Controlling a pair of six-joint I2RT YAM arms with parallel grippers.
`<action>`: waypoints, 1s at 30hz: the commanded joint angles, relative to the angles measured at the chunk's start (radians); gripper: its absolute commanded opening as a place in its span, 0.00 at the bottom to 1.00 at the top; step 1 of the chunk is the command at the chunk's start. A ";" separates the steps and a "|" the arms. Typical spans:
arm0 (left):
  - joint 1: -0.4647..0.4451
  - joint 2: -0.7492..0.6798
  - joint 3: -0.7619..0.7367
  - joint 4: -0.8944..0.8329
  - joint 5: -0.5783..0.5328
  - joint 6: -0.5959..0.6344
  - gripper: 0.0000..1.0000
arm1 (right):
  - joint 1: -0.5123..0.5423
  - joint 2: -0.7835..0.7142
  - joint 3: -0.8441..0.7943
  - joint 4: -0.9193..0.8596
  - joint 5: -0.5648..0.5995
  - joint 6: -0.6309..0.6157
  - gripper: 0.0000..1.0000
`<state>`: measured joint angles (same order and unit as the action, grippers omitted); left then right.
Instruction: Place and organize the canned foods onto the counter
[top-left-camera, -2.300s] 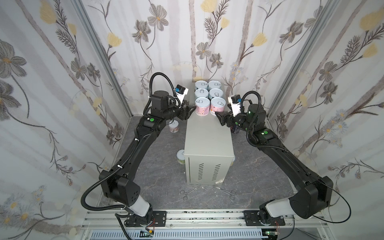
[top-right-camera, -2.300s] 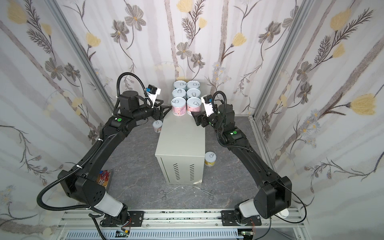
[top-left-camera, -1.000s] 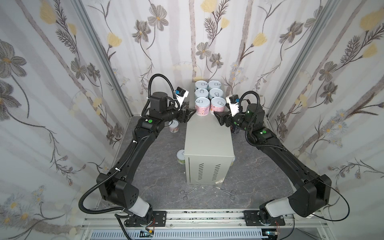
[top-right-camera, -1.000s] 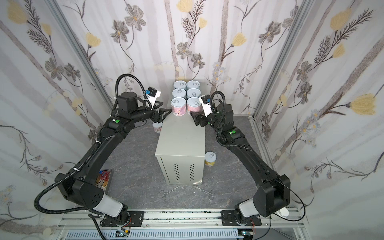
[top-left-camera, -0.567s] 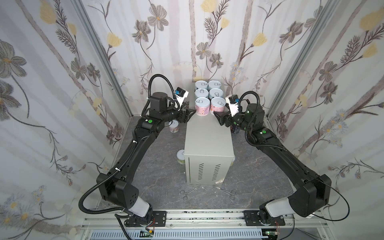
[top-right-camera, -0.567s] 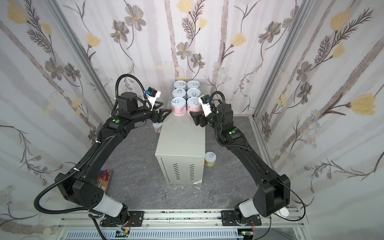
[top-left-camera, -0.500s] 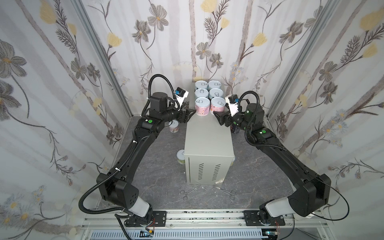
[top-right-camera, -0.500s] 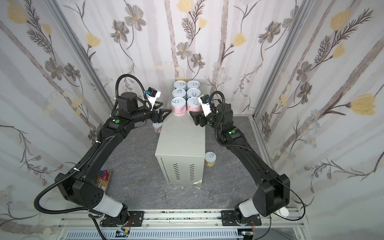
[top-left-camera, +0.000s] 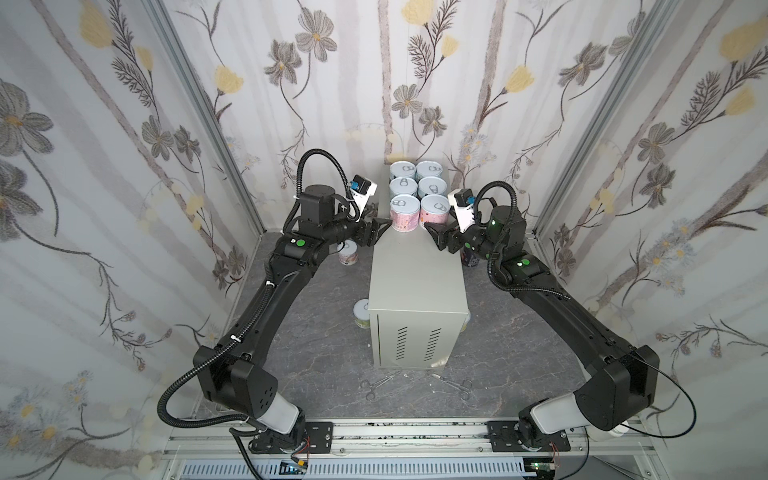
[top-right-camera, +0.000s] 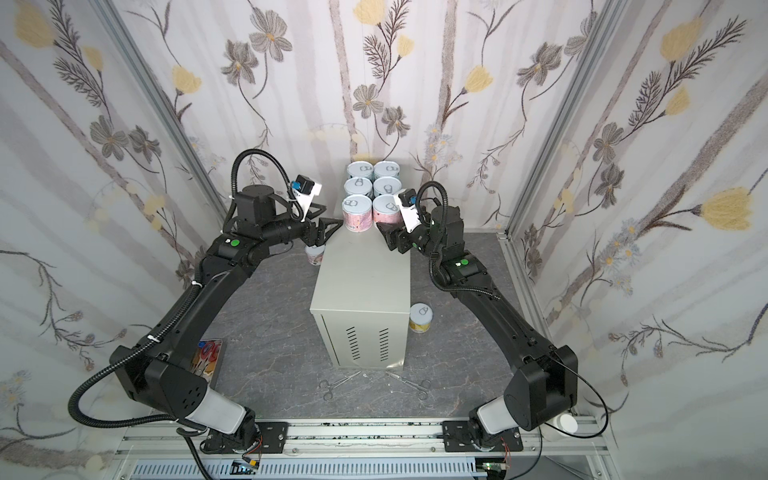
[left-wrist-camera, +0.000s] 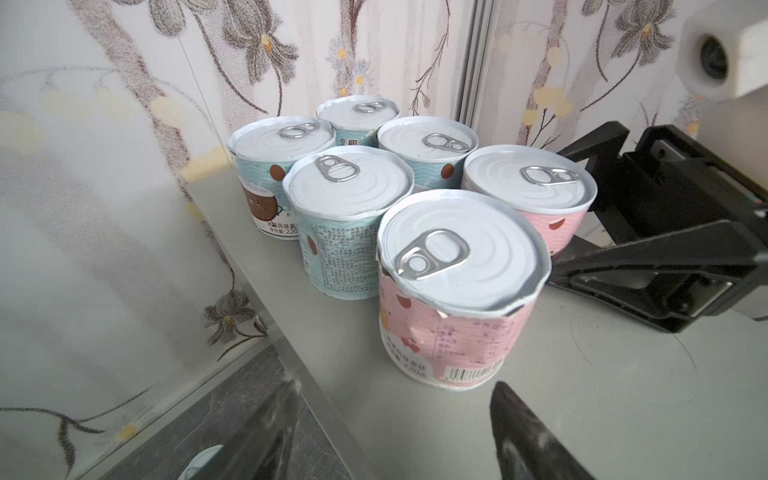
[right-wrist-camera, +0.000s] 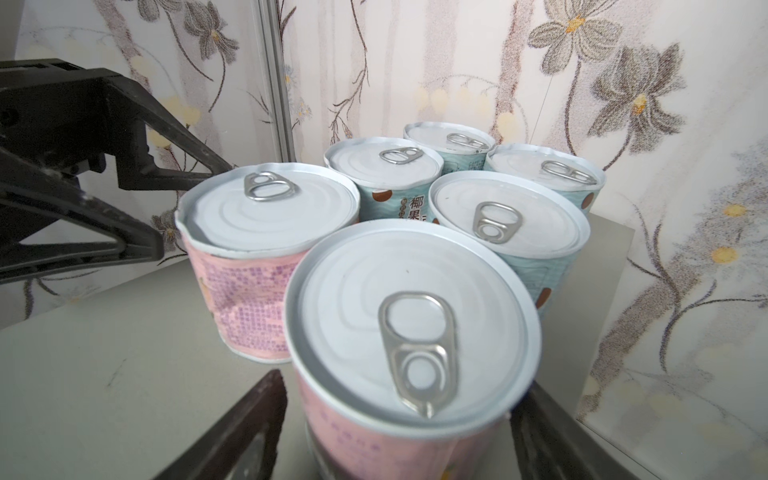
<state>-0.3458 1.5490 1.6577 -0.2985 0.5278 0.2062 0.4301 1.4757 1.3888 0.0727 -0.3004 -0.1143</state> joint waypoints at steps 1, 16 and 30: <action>0.002 -0.007 -0.003 0.018 0.011 0.016 0.73 | 0.004 0.005 0.013 0.035 -0.010 -0.021 0.82; 0.002 -0.001 0.002 0.018 0.008 0.019 0.74 | 0.005 0.012 0.020 0.032 -0.014 -0.025 0.82; 0.002 0.002 0.008 0.018 0.001 0.021 0.74 | 0.006 0.010 0.030 0.013 -0.016 -0.038 0.85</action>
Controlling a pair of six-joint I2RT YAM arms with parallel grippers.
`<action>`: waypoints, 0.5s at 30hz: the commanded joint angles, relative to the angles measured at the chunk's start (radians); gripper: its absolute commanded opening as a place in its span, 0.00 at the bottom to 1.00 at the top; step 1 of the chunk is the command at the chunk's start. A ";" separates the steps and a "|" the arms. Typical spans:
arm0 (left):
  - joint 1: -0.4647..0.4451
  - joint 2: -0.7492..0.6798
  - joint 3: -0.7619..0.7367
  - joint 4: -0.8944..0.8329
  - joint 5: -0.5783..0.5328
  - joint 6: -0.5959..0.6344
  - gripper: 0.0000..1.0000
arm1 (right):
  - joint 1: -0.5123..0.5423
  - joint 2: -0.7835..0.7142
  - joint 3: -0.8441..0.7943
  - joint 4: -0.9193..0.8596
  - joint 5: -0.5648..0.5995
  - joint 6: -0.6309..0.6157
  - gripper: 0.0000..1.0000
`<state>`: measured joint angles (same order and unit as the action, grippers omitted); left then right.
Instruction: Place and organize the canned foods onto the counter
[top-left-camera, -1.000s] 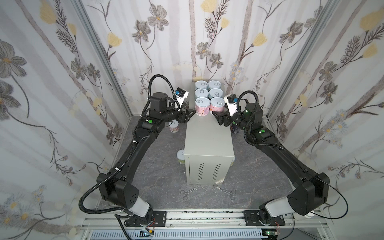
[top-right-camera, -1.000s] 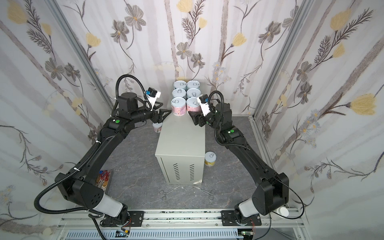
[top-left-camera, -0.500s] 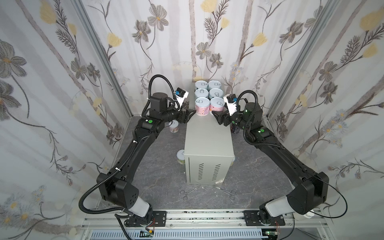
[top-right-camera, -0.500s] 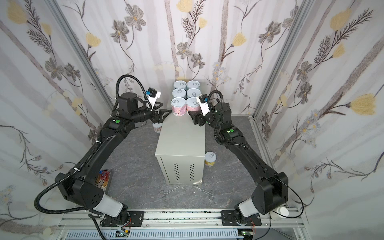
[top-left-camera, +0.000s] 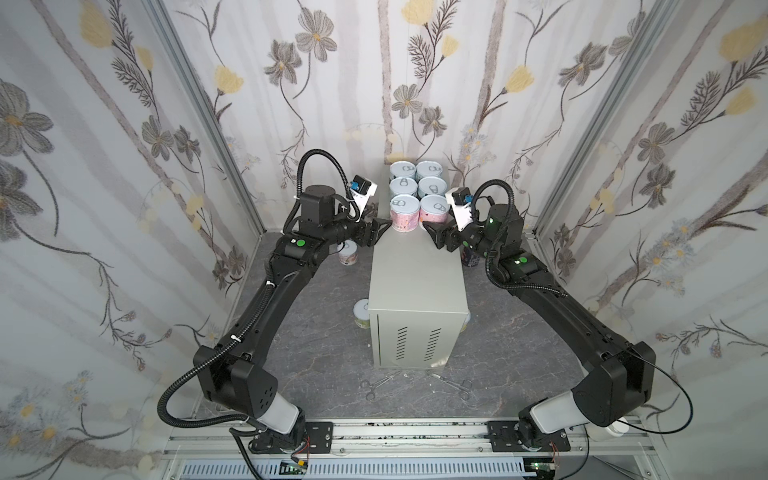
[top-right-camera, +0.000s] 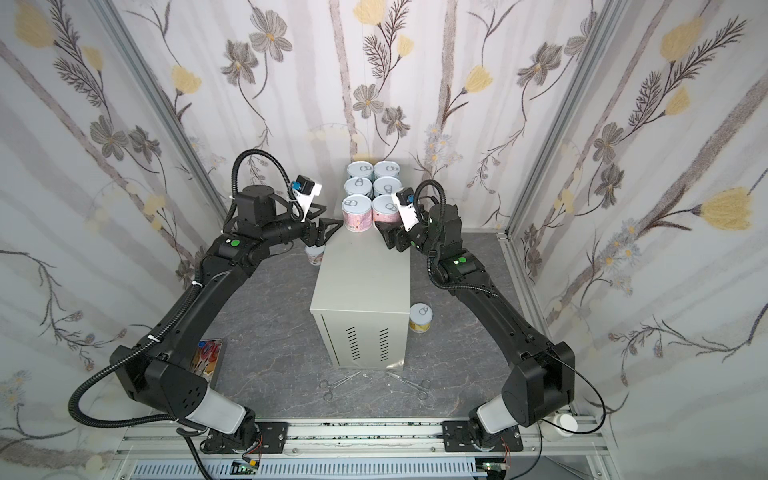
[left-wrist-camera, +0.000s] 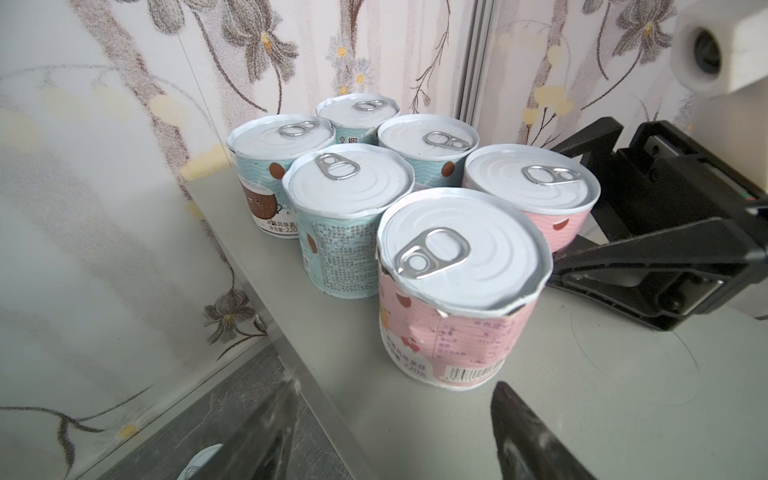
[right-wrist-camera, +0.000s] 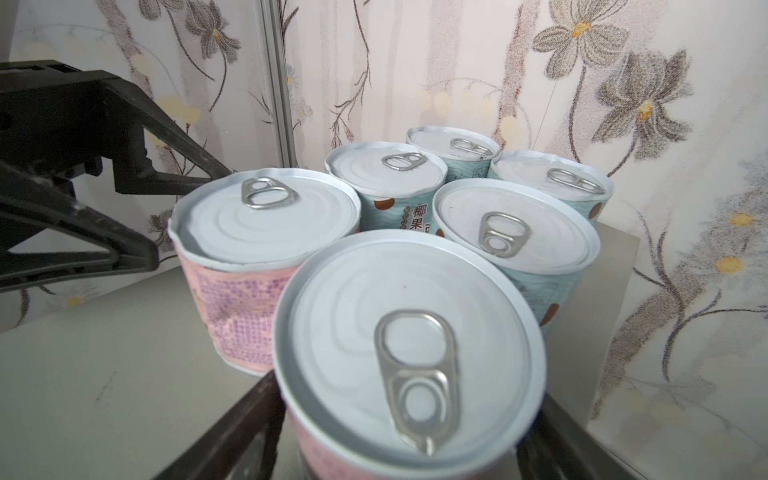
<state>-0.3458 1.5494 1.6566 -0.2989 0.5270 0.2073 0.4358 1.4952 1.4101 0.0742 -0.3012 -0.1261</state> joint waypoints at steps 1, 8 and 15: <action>0.002 0.004 0.012 0.017 0.002 0.020 0.74 | 0.000 -0.019 0.008 0.009 -0.017 -0.028 0.86; 0.008 0.004 0.030 0.002 -0.007 0.026 0.74 | -0.014 -0.104 -0.021 0.009 -0.021 -0.030 0.93; 0.023 -0.025 0.021 0.027 -0.023 0.017 0.75 | -0.103 -0.141 -0.045 0.133 0.039 0.058 0.95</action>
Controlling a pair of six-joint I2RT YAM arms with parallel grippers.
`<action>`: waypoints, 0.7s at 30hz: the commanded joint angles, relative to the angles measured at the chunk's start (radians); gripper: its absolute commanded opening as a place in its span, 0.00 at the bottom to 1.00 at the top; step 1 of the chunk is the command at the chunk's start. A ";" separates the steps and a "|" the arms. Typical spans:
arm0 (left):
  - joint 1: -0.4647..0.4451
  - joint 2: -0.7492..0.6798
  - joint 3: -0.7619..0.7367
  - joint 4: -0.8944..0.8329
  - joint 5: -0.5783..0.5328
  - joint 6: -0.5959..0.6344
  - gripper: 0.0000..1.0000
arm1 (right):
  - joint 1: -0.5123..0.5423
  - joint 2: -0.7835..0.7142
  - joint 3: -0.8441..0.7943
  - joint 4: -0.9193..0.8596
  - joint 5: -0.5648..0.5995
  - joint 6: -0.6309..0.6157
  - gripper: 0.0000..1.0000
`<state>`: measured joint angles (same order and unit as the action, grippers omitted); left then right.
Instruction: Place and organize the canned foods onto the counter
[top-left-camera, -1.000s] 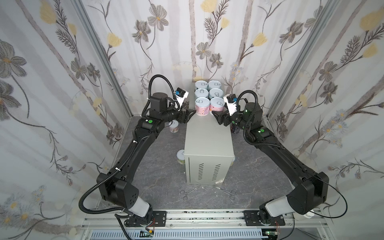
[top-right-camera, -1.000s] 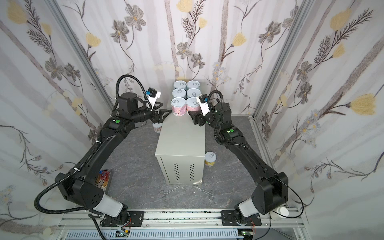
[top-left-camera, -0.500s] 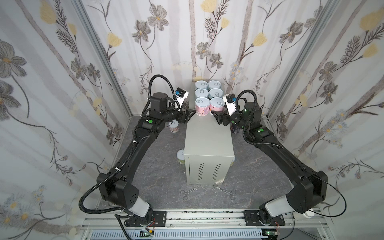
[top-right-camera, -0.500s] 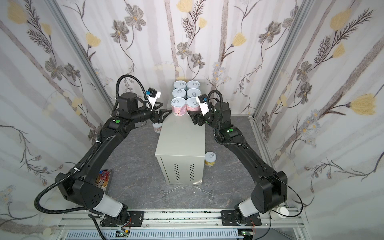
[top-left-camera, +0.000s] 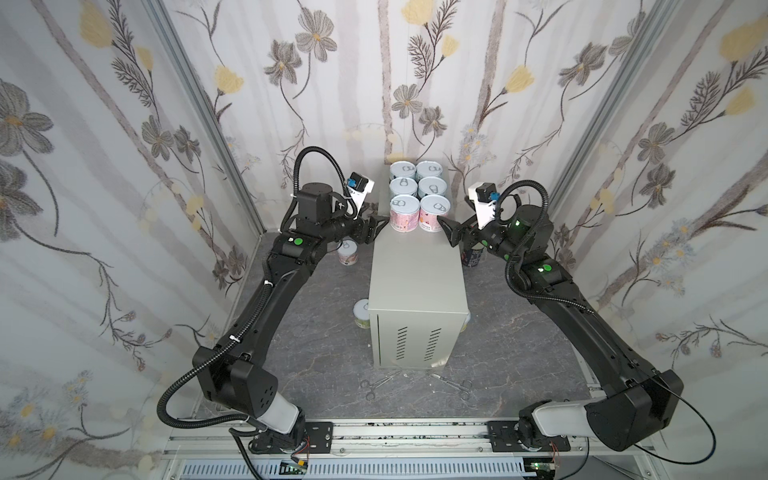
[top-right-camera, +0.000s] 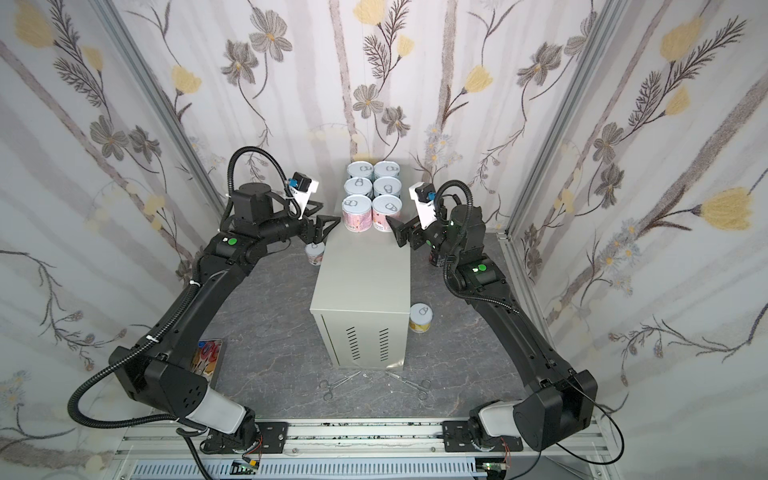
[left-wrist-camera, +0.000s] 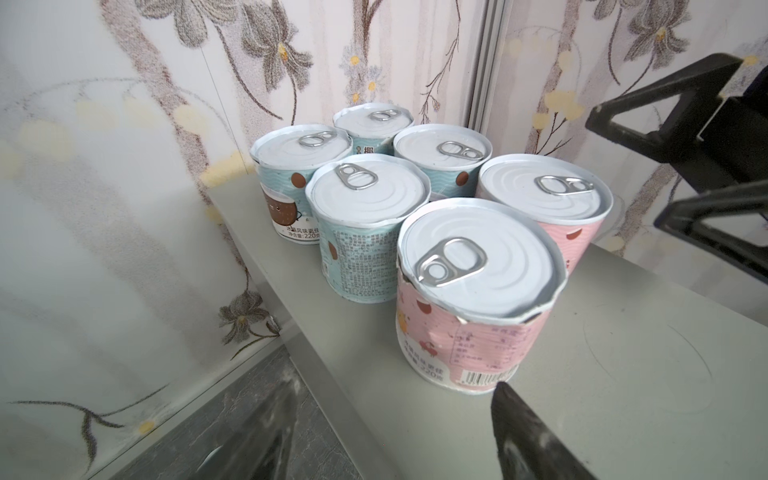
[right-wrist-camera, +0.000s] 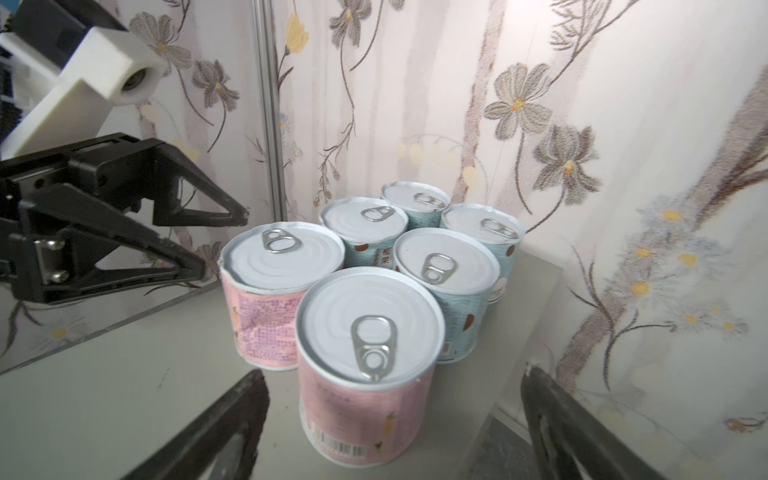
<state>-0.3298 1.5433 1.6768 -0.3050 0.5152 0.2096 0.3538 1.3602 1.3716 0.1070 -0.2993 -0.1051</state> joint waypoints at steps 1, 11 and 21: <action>0.009 -0.027 -0.005 0.040 -0.017 0.013 0.76 | -0.032 0.000 -0.009 0.123 0.055 0.045 0.95; 0.015 -0.073 -0.038 0.057 -0.056 0.004 0.78 | -0.065 0.161 0.095 0.180 0.187 0.068 0.95; 0.016 -0.100 -0.054 0.050 -0.074 0.007 0.79 | -0.072 0.282 0.170 0.182 0.191 0.101 0.96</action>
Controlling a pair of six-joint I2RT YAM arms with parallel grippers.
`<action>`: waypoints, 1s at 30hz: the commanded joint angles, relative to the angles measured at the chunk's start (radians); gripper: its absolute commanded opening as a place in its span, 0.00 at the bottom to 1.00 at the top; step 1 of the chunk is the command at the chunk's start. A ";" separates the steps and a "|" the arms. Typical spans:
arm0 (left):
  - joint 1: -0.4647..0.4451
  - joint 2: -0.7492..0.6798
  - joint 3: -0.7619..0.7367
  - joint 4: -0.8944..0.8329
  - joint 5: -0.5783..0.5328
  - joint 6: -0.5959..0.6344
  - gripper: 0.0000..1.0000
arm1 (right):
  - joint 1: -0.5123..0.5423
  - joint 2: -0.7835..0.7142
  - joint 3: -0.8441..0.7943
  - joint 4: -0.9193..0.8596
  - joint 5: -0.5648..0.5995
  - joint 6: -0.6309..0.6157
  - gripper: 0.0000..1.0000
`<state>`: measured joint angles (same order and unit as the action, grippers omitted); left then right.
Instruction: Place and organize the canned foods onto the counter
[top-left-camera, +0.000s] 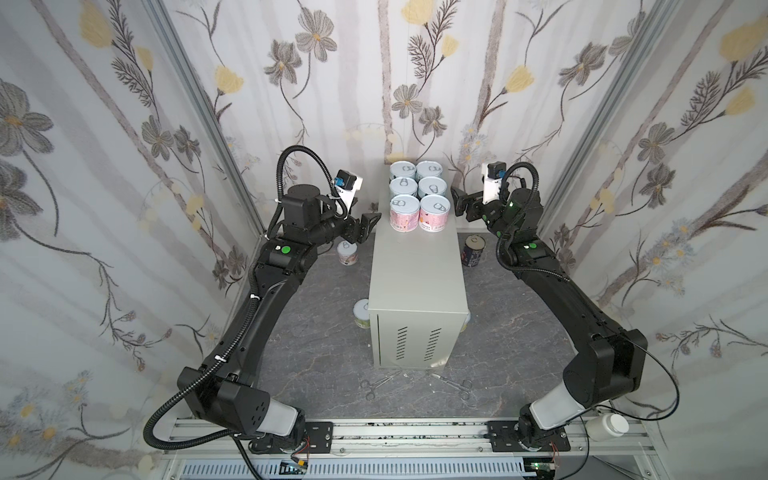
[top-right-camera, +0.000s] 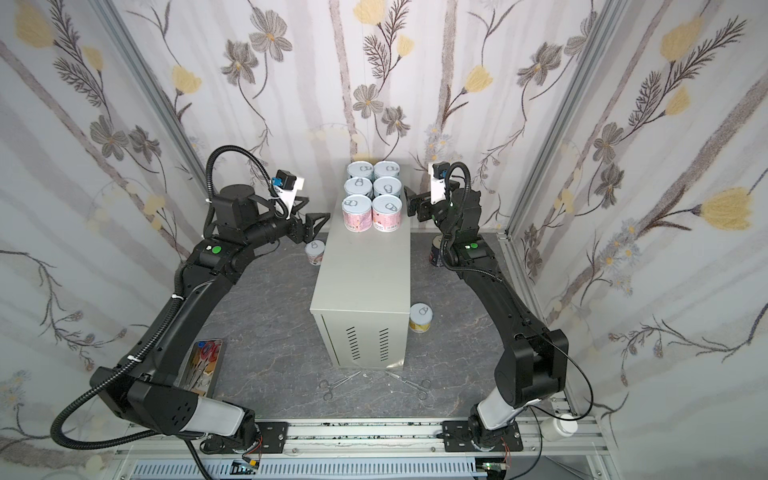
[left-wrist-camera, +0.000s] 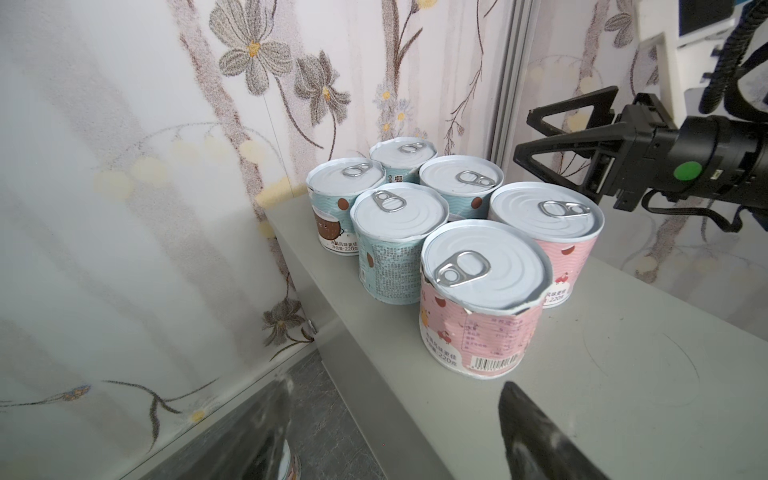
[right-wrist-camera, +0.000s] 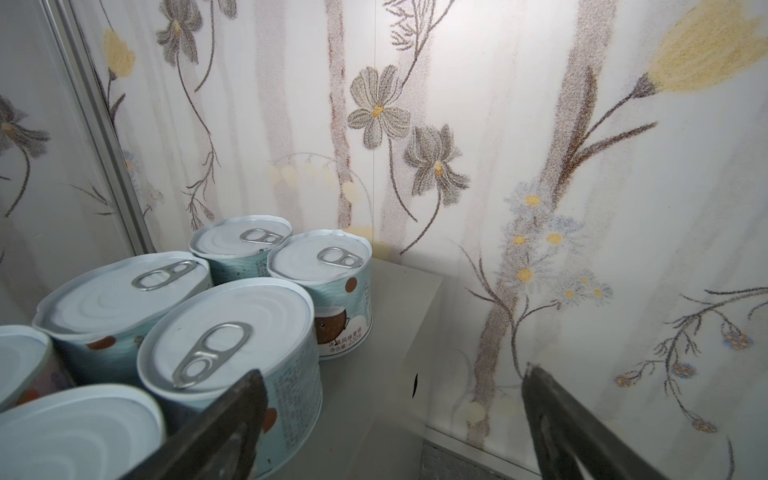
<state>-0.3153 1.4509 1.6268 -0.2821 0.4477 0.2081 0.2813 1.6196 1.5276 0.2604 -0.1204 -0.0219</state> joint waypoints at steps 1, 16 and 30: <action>0.002 -0.009 -0.005 0.026 -0.007 0.009 0.79 | 0.001 0.028 0.015 0.031 0.011 0.019 0.96; 0.002 -0.006 -0.004 0.018 -0.015 0.010 0.80 | 0.000 0.084 0.052 0.033 -0.014 0.040 0.96; 0.003 0.008 0.002 0.014 -0.018 0.013 0.80 | 0.001 0.100 0.066 0.033 -0.030 0.050 0.96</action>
<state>-0.3145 1.4555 1.6211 -0.2844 0.4305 0.2085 0.2810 1.7164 1.5841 0.2569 -0.1322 0.0254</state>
